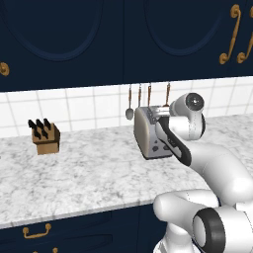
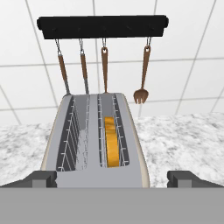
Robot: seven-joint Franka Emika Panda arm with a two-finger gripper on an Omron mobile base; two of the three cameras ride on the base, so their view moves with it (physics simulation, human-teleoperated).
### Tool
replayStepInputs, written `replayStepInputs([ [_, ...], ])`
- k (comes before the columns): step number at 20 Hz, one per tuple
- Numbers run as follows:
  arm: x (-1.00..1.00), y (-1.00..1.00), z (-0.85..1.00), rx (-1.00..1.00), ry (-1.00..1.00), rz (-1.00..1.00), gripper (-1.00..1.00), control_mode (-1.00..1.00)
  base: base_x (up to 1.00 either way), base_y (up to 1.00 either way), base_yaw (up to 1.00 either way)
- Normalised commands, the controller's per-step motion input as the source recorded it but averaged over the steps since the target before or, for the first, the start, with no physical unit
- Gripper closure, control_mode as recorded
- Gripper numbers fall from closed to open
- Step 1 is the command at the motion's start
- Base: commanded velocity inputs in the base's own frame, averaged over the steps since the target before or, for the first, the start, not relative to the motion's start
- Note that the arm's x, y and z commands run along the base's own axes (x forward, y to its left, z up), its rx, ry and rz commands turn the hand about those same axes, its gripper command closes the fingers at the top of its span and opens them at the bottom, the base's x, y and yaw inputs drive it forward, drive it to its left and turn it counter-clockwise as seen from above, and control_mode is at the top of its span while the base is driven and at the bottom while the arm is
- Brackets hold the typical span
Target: Start the toaster. Once the lever pops up, take the bread to the plate on the dining counter.
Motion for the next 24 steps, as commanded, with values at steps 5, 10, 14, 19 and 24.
replayStepInputs([
  [5, 0.0, 0.0, 0.0, 0.0, 0.0, 0.0, -1.0, -1.0, 0.0, 0.0, 0.0],
  [10, 0.0, 0.0, 0.0, 0.0, 0.0, 0.0, -1.0, -1.0, 0.0, 0.0, 0.0],
  [14, 0.0, 0.0, 0.0, 0.0, 0.0, 0.0, -1.0, -1.0, 0.0, 0.0, 0.0],
  [19, 0.0, 0.0, 0.0, 0.0, 0.0, 0.0, -1.0, -1.0, 0.0, 0.0, 0.0],
  [24, 0.0, 0.0, 0.0, 0.0, 0.0, 0.0, -1.0, -1.0, 0.0, 0.0, 0.0],
])
